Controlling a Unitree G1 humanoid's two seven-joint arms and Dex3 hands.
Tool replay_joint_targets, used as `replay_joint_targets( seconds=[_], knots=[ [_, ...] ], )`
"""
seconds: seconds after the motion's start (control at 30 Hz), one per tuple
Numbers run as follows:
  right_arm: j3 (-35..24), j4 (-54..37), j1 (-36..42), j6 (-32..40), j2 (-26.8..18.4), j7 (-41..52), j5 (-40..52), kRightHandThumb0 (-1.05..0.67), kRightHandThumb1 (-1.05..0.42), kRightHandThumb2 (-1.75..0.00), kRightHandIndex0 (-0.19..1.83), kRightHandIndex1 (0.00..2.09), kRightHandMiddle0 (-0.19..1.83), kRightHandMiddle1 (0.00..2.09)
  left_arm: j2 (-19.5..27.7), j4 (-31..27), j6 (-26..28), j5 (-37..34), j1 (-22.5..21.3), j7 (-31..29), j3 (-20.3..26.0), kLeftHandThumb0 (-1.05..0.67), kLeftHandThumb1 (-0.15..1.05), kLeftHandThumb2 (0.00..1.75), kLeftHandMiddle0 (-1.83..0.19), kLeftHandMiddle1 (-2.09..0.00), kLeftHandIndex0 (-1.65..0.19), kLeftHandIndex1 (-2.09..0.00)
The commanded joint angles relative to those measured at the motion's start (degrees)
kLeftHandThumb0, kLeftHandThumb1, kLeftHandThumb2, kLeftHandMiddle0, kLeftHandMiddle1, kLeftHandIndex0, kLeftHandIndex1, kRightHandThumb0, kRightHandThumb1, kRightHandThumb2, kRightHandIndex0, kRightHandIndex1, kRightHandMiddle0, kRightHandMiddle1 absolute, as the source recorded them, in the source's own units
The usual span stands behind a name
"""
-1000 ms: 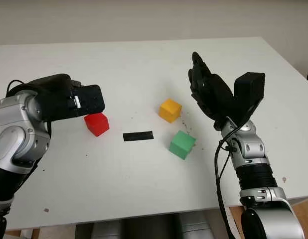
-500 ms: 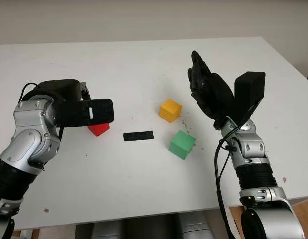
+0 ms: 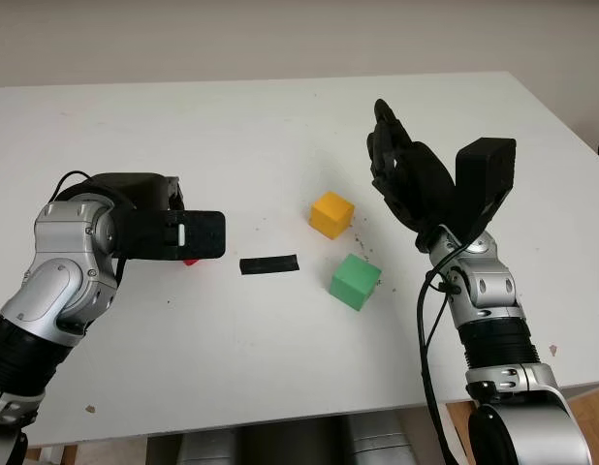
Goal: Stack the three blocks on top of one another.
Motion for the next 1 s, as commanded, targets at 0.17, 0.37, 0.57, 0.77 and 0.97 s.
replay_joint_targets(
  seconds=[0.17,0.37,0.57,0.77,0.97],
  knots=[
    [0.32,-0.29,-0.66,-0.61,0.05,0.13,-0.07,-0.73,-1.05,-0.76,-0.19,0.00,-0.19,0.00,-0.20,-3.66,0.90,1.37,1.28,-0.16,1.66,-1.05,1.05,0.45,0.16,-0.86,0.19,-1.20],
    [0.31,-0.38,-0.47,-0.94,0.26,-0.45,-0.09,-0.73,-1.05,-0.76,-0.19,0.00,-0.19,0.00,-0.46,-4.23,0.58,4.92,2.52,0.57,0.49,-1.05,1.05,0.42,-0.17,-0.15,0.04,-0.92],
    [0.09,-0.65,-0.21,-0.68,0.18,-0.25,0.40,-0.73,-1.05,-0.75,-0.19,0.00,-0.19,0.00,-1.73,-3.36,-0.29,9.03,3.14,-0.14,-0.33,-1.03,1.05,0.39,-0.12,-0.05,-0.17,-0.23],
    [0.25,-0.76,-0.05,-0.66,0.22,-0.64,0.18,-0.73,-1.05,-0.75,-0.19,0.00,-0.19,0.00,-2.92,-1.87,-1.35,12.16,3.39,-0.31,-0.38,-1.02,1.05,0.36,-0.14,-0.06,-0.21,-0.20],
    [0.31,-0.68,-0.04,-0.87,0.20,-0.60,0.12,-0.73,-1.05,-0.75,-0.19,0.00,-0.19,0.00,-4.87,-1.08,-0.75,14.16,3.69,-0.70,0.09,-1.04,1.05,0.33,-0.11,-0.05,-0.16,-0.16]
  ],
)
